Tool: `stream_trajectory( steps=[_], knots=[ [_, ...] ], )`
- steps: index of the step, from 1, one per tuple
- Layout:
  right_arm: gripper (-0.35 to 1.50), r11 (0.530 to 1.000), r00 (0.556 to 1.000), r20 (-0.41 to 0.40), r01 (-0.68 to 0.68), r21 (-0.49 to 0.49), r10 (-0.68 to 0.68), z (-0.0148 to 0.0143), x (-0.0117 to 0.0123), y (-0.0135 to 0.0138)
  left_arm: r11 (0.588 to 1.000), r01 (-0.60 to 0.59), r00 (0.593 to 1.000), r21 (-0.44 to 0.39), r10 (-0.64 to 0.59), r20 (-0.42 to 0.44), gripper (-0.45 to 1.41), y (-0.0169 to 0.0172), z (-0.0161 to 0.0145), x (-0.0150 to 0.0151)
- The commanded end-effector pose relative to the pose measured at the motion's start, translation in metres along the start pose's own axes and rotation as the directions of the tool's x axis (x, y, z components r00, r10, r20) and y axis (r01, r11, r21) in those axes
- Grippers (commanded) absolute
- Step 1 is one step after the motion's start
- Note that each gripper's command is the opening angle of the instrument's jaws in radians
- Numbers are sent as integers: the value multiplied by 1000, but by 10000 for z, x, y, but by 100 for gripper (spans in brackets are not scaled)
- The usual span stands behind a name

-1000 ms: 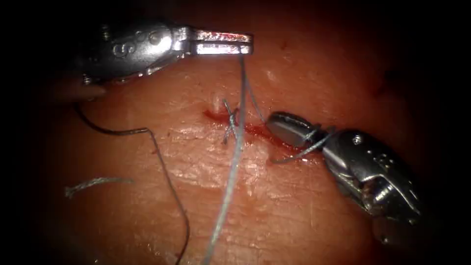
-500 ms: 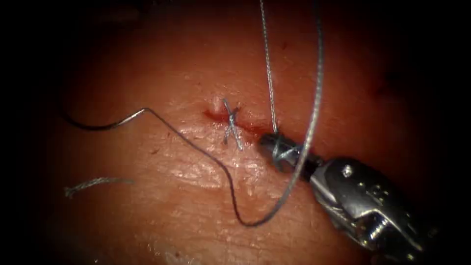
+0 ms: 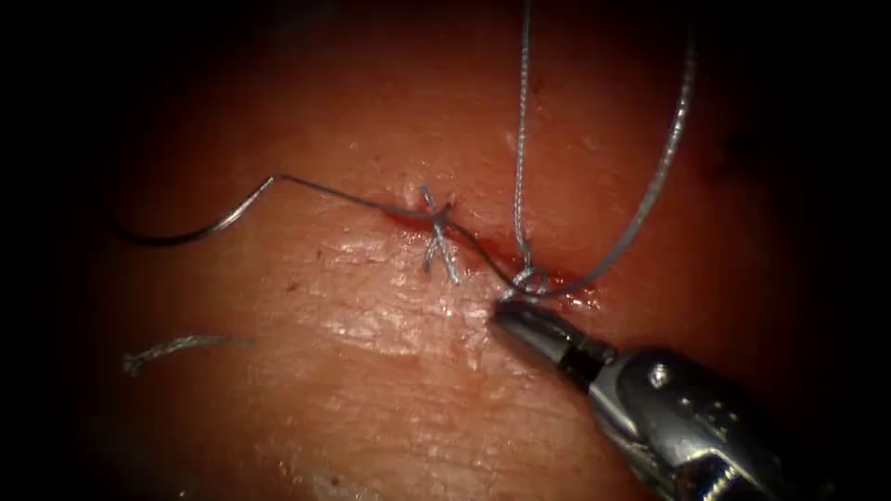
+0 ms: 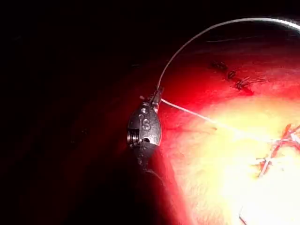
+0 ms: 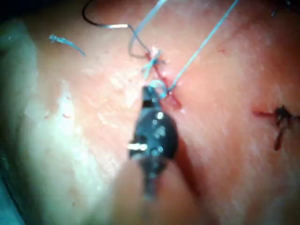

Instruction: Wound Closure

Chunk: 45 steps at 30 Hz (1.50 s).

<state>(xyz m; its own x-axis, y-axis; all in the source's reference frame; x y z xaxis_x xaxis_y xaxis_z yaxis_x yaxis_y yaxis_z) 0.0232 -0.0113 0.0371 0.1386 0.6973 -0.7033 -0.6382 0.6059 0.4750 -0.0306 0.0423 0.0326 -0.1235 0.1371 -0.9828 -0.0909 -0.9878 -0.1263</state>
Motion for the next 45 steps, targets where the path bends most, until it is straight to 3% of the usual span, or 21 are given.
stream_trajectory(
  steps=[1, 29, 45],
  knots=[
    [-35, 1000, 1000, -2, 0, 3, 0, 6, -5, -5, 1000, -3, 1000, 2, 3, -2, -45, -9, 5, -1],
    [-35, 992, 998, 59, -27, 119, 20, 3, -30, -47, 994, -15, 1000, 109, 16, -11, -45, -72, 34, 13],
    [-35, 984, 994, 95, -69, 164, 54, 1, -41, -62, 985, -46, 999, 167, 44, 12, -45, -89, 59, -13]
  ],
)
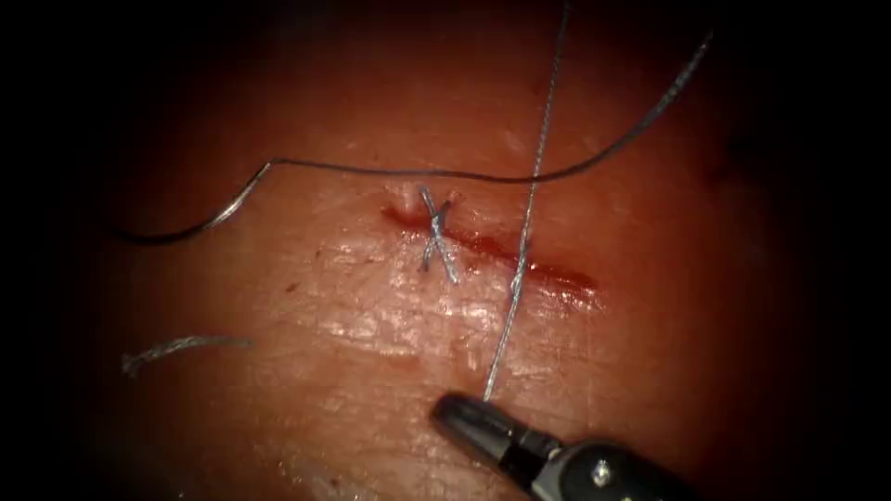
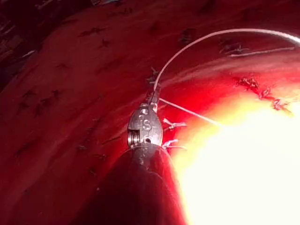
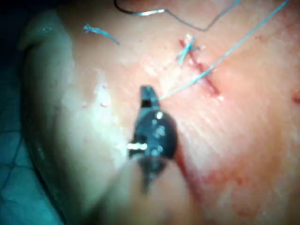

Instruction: Wound Closure

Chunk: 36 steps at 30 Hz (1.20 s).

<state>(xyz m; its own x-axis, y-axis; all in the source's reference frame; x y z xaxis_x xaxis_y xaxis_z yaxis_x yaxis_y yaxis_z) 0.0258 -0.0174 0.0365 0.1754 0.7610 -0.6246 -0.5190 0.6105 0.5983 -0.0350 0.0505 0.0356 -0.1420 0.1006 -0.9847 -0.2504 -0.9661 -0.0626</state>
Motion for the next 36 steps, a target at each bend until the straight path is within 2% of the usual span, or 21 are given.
stream_trajectory(
  steps=[1, 10, 25, 34, 36],
  knots=[
    [-35, 1000, 1000, 14, -4, 19, 4, 10, -10, -7, 1000, -12, 1000, 0, 12, -3, -45, -8, 8, -6],
    [-35, 998, 999, 43, -23, 61, 20, 14, -20, -17, 1000, -14, 1000, 7, 14, 1, -45, -20, 9, -9],
    [-35, 994, 996, 80, -38, 106, 29, 17, -36, -29, 1000, -22, 1000, 18, 22, 7, -45, -17, 26, -17],
    [-35, 994, 996, 83, -35, 107, 26, 21, -38, -30, 1000, -22, 1000, 14, 22, 5, -45, -15, 27, -16],
    [-35, 992, 998, 56, -33, 120, 26, 26, -39, -26, 1000, -19, 1000, 1, 19, -3, -45, -11, 24, -13]
  ],
)
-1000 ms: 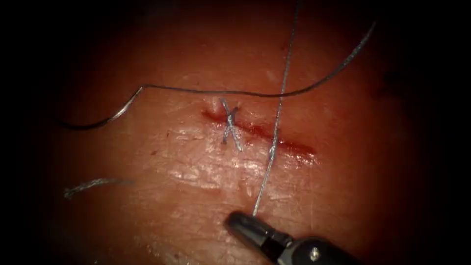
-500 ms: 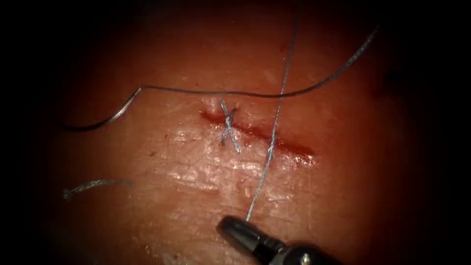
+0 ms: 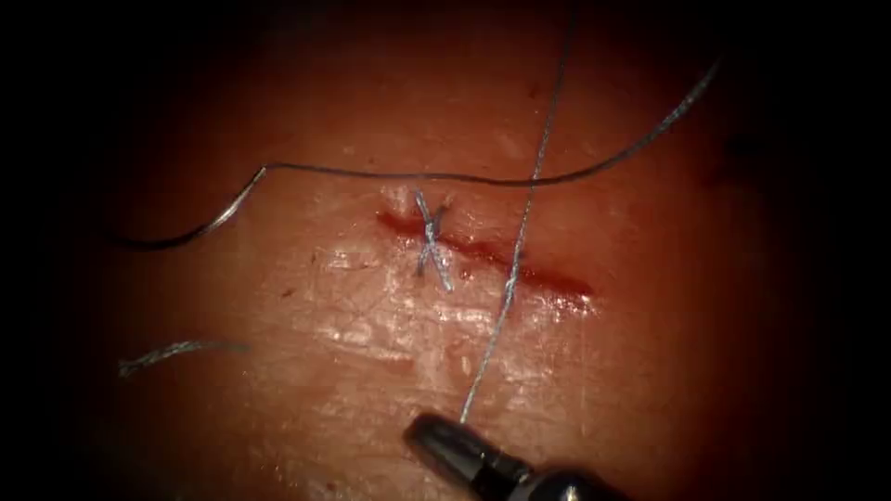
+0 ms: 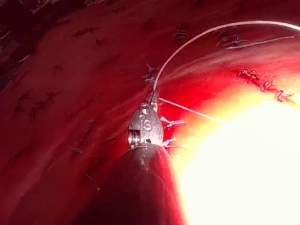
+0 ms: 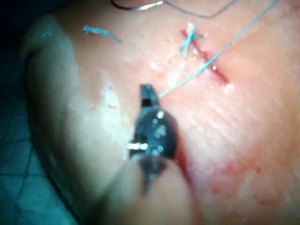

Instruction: Wound Closure

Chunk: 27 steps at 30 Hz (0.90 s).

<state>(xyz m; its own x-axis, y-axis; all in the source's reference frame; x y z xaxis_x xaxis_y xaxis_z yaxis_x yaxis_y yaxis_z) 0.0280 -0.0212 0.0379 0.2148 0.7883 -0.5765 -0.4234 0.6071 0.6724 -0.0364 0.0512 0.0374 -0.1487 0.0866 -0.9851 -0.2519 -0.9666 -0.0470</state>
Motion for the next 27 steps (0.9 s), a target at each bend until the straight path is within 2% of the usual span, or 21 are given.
stream_trajectory(
  steps=[1, 4, 5, 7, 8, 9, 10, 11, 12, 13, 15, 16, 17, 18, 20, 22, 24, 27],
  knots=[
    [-35, 1000, 1000, -7, -1, 4, 1, 10, -5, 2, 1000, -4, 1000, -3, 4, -6, -45, -6, 5, 2],
    [-35, 1000, 1000, -4, 5, 24, -5, 14, -6, 3, 1000, 4, 1000, -22, -4, -17, -45, 2, -1, 11],
    [22, 999, 1000, -5, 17, 42, -16, 16, -3, 1, 999, 10, 1000, -37, -11, -26, -45, 10, -7, 19],
    [83, 998, 999, -3, 33, 61, -33, 16, -1, -1, 998, 20, 999, -53, -22, -34, -45, 22, -16, 30],
    [83, 998, 999, -3, 33, 61, -33, 16, -1, -1, 998, 20, 999, -53, -22, -34, -45, 22, -16, 30],
    [120, 994, 997, 0, 73, 84, -73, 13, 3, -4, 997, 24, 998, -75, -29, -54, -45, 35, -27, 45],
    [130, 993, 997, 3, 80, 91, -80, 12, 5, -5, 996, 29, 997, -85, -34, -62, -45, 41, -31, 51],
    [130, 993, 997, 3, 80, 91, -80, 12, 5, -5, 996, 29, 997, -85, -34, -62, -45, 41, -31, 51],
    [145, 991, 997, 9, 81, 107, -82, 8, 11, -10, 993, 42, 995, -113, -52, -91, -45, 50, -42, 69],
    [145, 991, 997, 9, 81, 107, -82, 8, 11, -10, 993, 42, 995, -113, -52, -91, -45, 50, -42, 69],
    [148, 989, 996, 13, 81, 122, -83, 3, 16, -14, 990, 54, 990, -131, -71, -124, -45, 55, -50, 85],
    [148, 984, 996, 8, 81, 157, -84, -4, 22, -19, 986, 70, 982, -150, -94, -163, -45, 57, -60, 105],
    [148, 984, 996, 8, 81, 157, -84, -4, 22, -19, 986, 70, 982, -150, -94, -163, -45, 57, -60, 105],
    [148, 969, 996, -32, 87, 233, -82, -20, 31, -25, 981, 88, 967, -173, -126, -221, -45, 60, -72, 131],
    [146, 963, 996, -40, 89, 253, -81, -26, 34, -25, 978, 92, 962, -185, -135, -236, -45, 62, -75, 138],
    [128, 949, 996, -40, 91, 301, -82, -49, 42, -16, 972, 97, 944, -216, -159, -290, -45, 73, -85, 157],
    [125, 952, 996, -47, 89, 293, -79, -55, 44, -12, 970, 97, 937, -225, -165, -308, -45, 77, -87, 162],
    [123, 961, 994, -60, 100, 257, -88, -70, 54, 12, 961, 112, 912, -254, -201, -357, -45, 95, -96, 175]
  ],
)
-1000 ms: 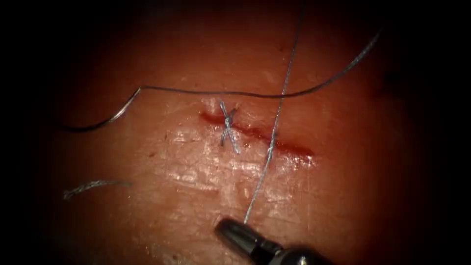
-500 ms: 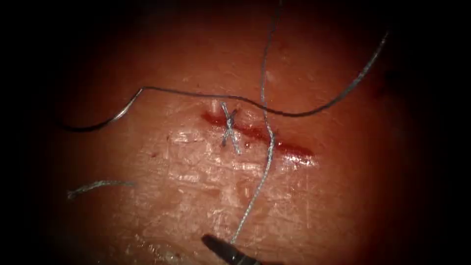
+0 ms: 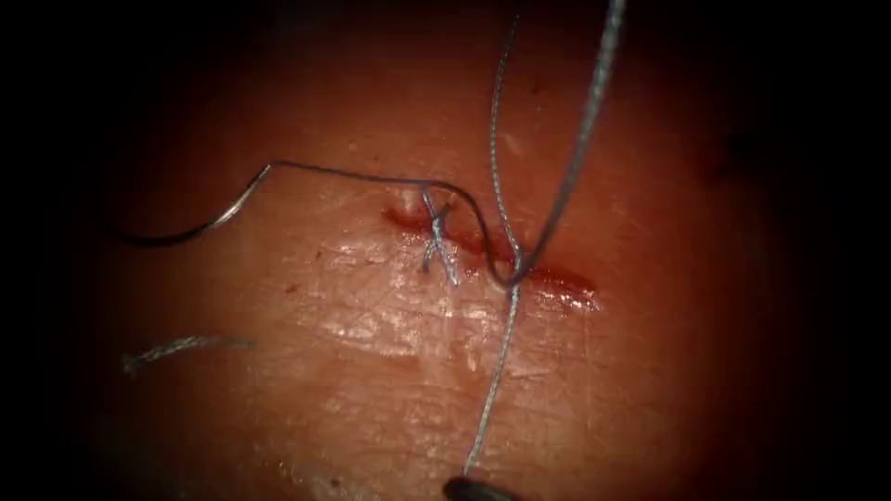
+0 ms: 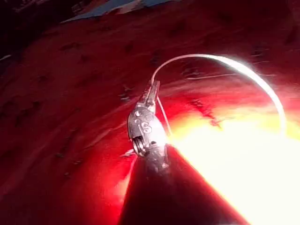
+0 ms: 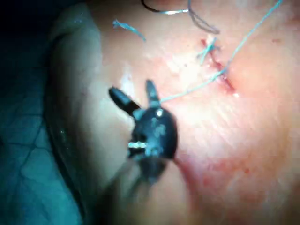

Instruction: Wound Closure

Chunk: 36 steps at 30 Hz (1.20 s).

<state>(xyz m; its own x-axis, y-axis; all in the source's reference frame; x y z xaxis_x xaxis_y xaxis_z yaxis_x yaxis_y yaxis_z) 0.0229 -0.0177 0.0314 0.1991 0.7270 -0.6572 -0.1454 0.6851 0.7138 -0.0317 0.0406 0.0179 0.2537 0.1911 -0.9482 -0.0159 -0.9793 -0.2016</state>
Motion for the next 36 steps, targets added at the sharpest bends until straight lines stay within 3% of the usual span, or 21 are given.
stream_trajectory(
  steps=[1, 7, 11, 14, 21, 27, 36],
  knots=[
    [121, 999, 1000, 4, 15, -41, -15, -9, 2, 22, 1000, 11, 1000, -13, -11, -15, -45, 2, 6, 2],
    [111, 987, 997, 43, 77, -144, -71, -29, 30, 69, 996, 57, 997, -73, -61, -48, -45, 40, 7, 17],
    [88, 977, 996, 18, 92, -192, -90, -26, 60, 98, 992, 78, 994, -103, -86, -70, -45, 77, 4, 25],
    [78, 974, 995, 10, 100, -202, -100, -22, 68, 108, 990, 90, 992, -110, -99, -80, -45, 95, 3, 25],
    [44, 967, 994, 6, 104, -231, -105, -4, 71, 136, 982, 127, 988, -137, -137, -69, -45, 152, -1, 9],
    [-8, 971, 994, -11, 106, -213, -111, 16, 72, 144, 980, 145, 986, -140, -154, -57, -45, 174, 0, -6],
    [-23, 970, 990, -78, 94, -223, -113, 33, 80, 158, 979, 156, 986, -132, -163, -47, -45, 187, -10, -12]
  ],
)
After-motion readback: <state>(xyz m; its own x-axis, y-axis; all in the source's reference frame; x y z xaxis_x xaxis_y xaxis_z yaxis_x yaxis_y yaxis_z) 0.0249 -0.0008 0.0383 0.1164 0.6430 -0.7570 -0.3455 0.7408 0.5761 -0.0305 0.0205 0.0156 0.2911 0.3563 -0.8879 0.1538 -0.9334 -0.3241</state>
